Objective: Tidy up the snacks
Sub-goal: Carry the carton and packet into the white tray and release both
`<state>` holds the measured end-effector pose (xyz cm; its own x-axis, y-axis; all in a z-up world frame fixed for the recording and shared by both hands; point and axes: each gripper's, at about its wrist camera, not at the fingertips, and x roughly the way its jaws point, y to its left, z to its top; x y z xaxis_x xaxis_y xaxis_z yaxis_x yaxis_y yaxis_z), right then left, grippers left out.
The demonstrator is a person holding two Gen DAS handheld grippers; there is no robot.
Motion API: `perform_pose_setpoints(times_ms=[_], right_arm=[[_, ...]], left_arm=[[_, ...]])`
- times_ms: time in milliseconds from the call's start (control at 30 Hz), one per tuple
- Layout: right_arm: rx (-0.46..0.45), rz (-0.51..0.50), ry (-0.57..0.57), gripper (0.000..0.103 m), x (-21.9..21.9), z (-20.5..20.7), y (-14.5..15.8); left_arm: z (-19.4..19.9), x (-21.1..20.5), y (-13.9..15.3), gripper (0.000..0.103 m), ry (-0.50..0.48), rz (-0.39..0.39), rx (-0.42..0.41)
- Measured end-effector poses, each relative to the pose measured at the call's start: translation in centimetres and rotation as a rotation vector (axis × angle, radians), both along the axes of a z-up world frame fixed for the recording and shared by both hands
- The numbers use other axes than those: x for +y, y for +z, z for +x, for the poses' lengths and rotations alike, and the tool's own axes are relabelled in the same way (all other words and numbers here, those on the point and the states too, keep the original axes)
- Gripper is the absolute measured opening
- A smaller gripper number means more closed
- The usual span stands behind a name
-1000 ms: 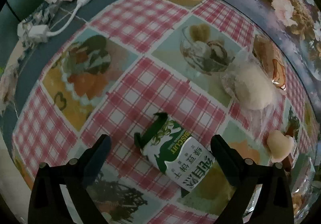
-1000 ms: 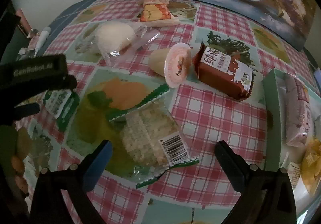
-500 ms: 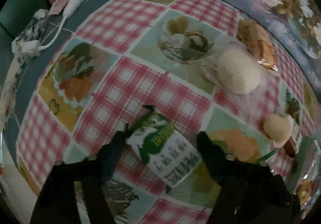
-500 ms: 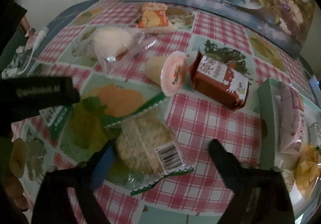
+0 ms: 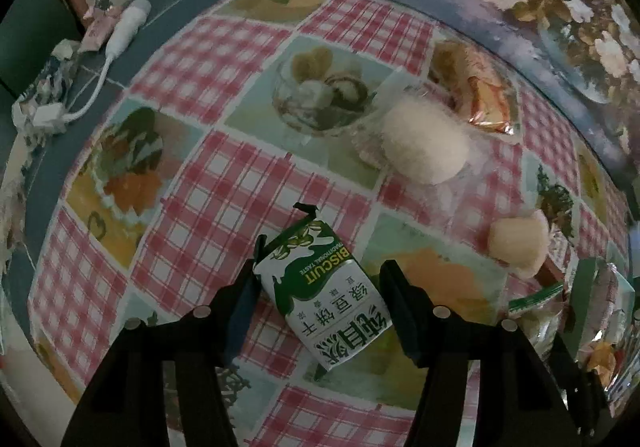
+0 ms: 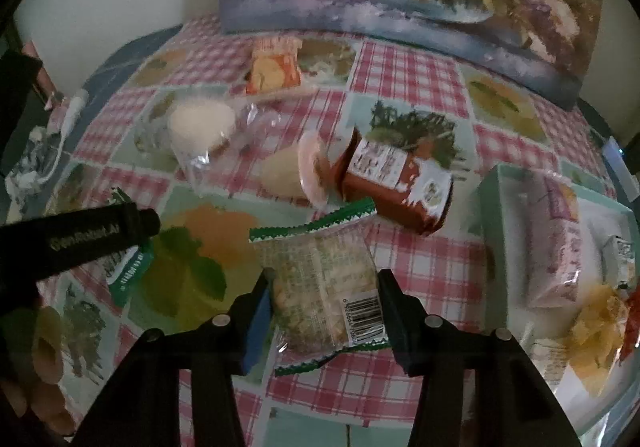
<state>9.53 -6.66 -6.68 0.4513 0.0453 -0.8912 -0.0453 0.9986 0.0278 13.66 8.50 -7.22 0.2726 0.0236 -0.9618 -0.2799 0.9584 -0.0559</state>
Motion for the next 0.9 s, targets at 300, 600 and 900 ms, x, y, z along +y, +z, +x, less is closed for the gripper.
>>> perform_pose_setpoints(times_ms=[300,600,900], right_arm=[[-0.096,0.037,-0.073,0.053,-2.4,-0.5,4.4],[-0.144,0.082,-0.198,0.053,-7.0,-1.3,7.4],[-0.172,0.133,-0.337,0.053,-13.1,-2.8,8.7]], left_arm=[[-1.5,-0.9,4.4,0.063,-0.044,0.033,-0.104],[-2.0,-3.9,7.3,0.063,-0.116,0.037,-0.185],[-3.4,-7.9,9.1,0.063,-0.203,-0.001,-0.233]])
